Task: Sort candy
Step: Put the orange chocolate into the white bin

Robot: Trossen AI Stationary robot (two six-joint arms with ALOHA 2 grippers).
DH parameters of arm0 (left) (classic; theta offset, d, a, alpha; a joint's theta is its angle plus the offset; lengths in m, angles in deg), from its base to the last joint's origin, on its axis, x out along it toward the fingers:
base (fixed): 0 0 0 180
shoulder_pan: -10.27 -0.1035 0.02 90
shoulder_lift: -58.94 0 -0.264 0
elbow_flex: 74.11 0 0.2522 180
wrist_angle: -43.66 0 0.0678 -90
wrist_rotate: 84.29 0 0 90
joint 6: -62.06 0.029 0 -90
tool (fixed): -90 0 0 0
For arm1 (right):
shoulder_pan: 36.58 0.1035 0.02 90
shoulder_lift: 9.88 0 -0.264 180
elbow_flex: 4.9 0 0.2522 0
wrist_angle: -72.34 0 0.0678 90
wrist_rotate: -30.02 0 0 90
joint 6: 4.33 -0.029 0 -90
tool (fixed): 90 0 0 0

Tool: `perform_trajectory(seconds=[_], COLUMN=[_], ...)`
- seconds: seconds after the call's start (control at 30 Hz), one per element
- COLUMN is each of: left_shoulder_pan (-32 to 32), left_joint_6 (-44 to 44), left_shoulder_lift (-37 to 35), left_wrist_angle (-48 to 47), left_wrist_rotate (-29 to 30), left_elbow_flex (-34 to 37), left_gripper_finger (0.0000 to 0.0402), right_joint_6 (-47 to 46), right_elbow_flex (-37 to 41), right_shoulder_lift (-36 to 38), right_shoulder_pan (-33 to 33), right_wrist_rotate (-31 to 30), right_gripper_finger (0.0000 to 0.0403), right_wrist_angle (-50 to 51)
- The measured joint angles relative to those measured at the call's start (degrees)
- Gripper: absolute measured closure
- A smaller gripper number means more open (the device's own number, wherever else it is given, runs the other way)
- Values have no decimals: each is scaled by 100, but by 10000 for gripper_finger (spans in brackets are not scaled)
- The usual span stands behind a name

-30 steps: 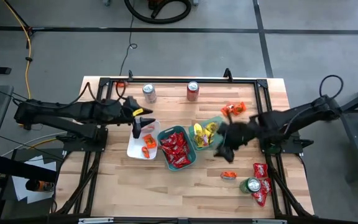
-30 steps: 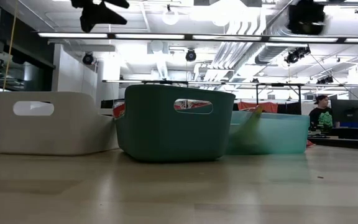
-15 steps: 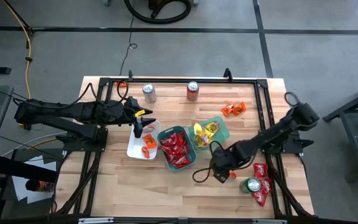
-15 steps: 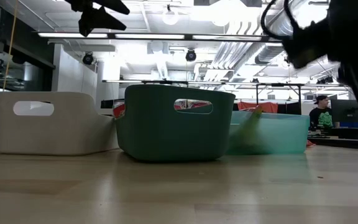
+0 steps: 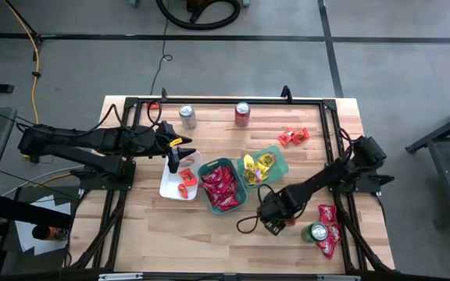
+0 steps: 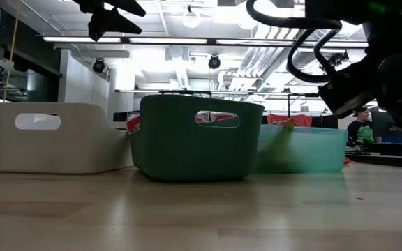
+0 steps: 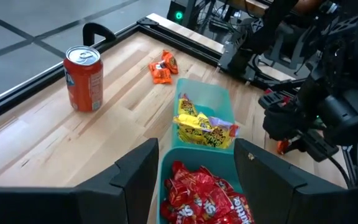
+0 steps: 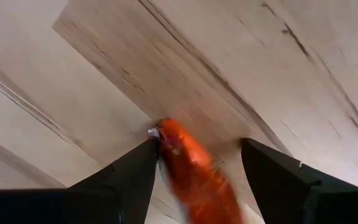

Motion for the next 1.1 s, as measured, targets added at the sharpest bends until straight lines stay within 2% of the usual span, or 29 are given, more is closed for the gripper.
perform_trajectory(seconds=[0.07,0.13,0.27,0.33,0.47,0.57,0.67,0.77,0.93,1.1], left_shoulder_pan=[0,0,2,0,0,0,1,0,4,97], left_joint_6=[2,4,7,7,10,6,2,10,225,508], left_shoulder_lift=[0,0,0,0,0,0,0,0,0,-2], left_wrist_angle=[-5,-6,-5,-4,-4,17,160,464,1014,1353], left_wrist_rotate=[0,2,4,4,4,4,-7,-145,-465,-755], left_elbow_flex=[-2,-2,-2,-2,-2,-1,-1,-1,0,-2], left_gripper_finger=[206,206,206,206,206,206,206,206,206,206], right_joint_6=[19,148,292,422,804,1426,2328,3347,4826,5399], right_elbow_flex=[-2,-2,-49,-146,-396,-599,-649,-649,-649,-316], right_shoulder_lift=[1,30,273,577,1353,2048,2666,3084,3237,3093], right_shoulder_pan=[3,13,37,37,-15,-144,-279,-480,-972,-1472], right_wrist_rotate=[-72,-94,-278,-348,-963,-1768,-2718,-3376,-3312,-2606], right_gripper_finger=[190,226,350,385,363,374,395,386,379,392], right_wrist_angle=[0,-13,127,228,510,334,-283,-1137,-2332,-3329])
